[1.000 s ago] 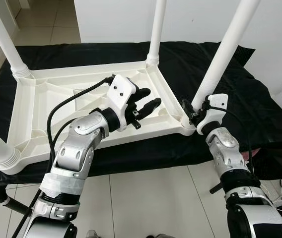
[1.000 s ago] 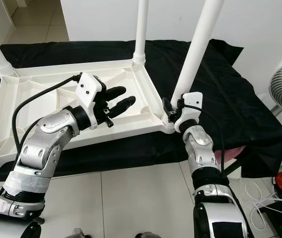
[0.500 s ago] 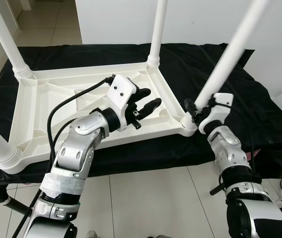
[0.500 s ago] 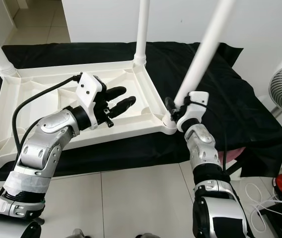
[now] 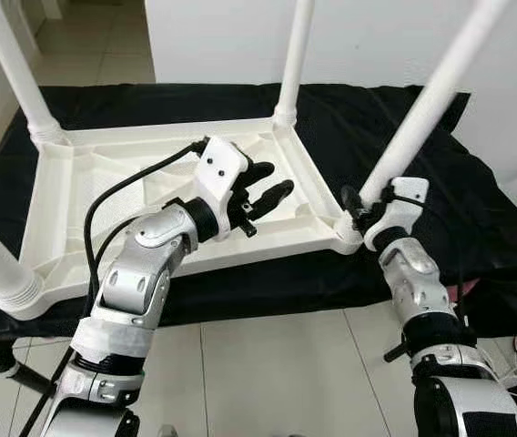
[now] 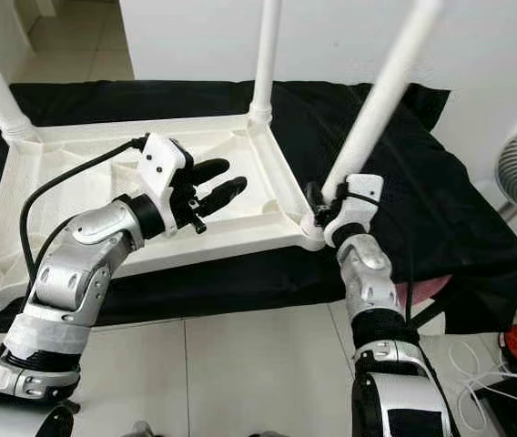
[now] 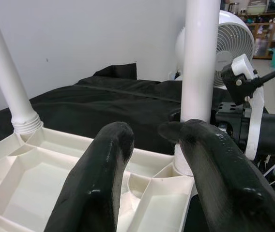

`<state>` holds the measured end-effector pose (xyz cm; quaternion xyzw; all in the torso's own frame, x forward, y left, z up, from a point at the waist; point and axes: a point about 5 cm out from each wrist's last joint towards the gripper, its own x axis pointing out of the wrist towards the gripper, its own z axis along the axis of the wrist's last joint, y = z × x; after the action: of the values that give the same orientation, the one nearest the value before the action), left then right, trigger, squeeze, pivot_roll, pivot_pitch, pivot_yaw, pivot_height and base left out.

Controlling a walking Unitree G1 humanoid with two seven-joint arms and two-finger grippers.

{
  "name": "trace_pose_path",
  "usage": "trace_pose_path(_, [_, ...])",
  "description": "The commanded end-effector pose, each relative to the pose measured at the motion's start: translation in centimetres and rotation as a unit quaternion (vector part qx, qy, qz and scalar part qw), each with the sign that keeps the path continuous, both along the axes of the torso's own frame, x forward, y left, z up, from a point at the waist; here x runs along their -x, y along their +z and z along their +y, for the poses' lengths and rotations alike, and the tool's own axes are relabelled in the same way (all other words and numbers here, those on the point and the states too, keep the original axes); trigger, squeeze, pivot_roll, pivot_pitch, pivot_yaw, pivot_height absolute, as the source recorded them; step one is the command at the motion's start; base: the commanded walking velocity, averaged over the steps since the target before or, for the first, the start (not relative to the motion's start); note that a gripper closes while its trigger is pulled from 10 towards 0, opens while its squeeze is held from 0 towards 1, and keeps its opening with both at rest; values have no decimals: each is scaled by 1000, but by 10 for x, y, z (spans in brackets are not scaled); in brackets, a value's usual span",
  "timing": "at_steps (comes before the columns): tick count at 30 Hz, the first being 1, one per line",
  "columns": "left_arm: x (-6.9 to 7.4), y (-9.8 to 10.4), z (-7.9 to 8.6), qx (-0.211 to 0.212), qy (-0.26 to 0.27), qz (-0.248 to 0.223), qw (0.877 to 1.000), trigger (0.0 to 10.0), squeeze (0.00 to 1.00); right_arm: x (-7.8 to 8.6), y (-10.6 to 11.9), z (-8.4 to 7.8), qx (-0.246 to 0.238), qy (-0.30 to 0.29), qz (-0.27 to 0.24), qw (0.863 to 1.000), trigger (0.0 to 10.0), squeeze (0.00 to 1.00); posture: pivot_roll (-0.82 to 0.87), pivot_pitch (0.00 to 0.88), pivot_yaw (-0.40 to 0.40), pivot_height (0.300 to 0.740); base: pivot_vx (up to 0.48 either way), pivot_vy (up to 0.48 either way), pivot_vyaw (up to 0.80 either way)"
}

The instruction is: Building children table

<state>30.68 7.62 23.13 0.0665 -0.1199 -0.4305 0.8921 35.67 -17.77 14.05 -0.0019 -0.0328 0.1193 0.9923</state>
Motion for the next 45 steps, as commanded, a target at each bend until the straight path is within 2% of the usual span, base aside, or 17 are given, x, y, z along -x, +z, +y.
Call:
trace_pose_path(1, [-1,3,1,6,24,-3,1000,10000,0,27,-70,5,50,32,144,988,10000,0,30,82,-15,740,0,0,0])
trace_pose_path(6, [-1,3,1,7,25,-3,1000,10000,0,31,-73,8,56,48,144,987,10000,0,29,82,-15,740,0,0,0])
trace_pose_path(13, [0,3,1,6,23,-2,1000,10000,0,32,-69,7,25,39,133,990,10000,0,26,84,-17,740,0,0,0])
trace_pose_path(14, [0,3,1,5,21,-1,1000,10000,0,31,-62,7,18,38,111,993,10000,0,25,83,-16,740,0,0,0])
trace_pose_path(19, [0,2,0,3,12,0,1000,10000,0,29,-44,11,1,47,69,996,10000,0,26,82,-17,740,0,0,0])
trace_pose_path(20, [0,1,0,7,4,9,1000,10000,0,27,-33,13,0,54,51,997,10000,0,23,81,-17,740,0,0,0])
trace_pose_path(21, [1,1,-1,11,-8,14,1000,10000,455,26,-18,16,4,72,32,997,10000,0,20,78,-19,740,0,0,0])
trace_pose_path(22, [2,1,-1,15,-19,18,1000,10000,1000,25,-12,17,8,83,25,996,10000,0,19,79,-21,740,0,0,0])
trace_pose_path(35, [5,1,-6,9,-50,19,999,10000,1000,23,9,17,30,117,5,993,10000,0,20,68,-44,740,0,0,0])
trace_pose_path(36, [6,4,-9,4,-62,14,998,10000,1000,21,19,16,35,127,-2,991,10000,0,21,59,-58,740,0,0,0])
trace_pose_path(37, [6,8,-12,1,-72,3,997,10000,914,18,28,17,42,138,-10,989,10000,0,22,52,-63,740,0,0,0])
trace_pose_path(38, [6,8,-12,1,-72,3,997,10000,914,18,28,17,42,138,-10,989,10000,0,22,52,-63,740,0,0,0])
trace_pose_path(39, [6,13,-15,2,-78,-5,997,10000,0,17,36,19,50,149,-17,987,10000,0,24,46,-67,740,0,0,0])
trace_pose_path(41, [6,20,-18,18,-88,0,996,10000,0,16,43,22,58,162,-28,985,10000,0,23,39,-72,740,0,0,0])
trace_pose_path(42, [6,28,-21,41,-100,7,994,10000,0,17,48,24,63,173,-31,982,10000,0,25,35,-73,740,0,0,0])
trace_pose_path(44, [6,28,-21,41,-100,7,994,10000,0,17,48,24,63,173,-31,982,10000,0,25,35,-73,740,0,0,0])
trace_pose_path(45, [7,37,-23,59,-113,8,992,10000,0,18,53,26,68,182,-36,980,10000,0,26,32,-74,740,0,0,0])
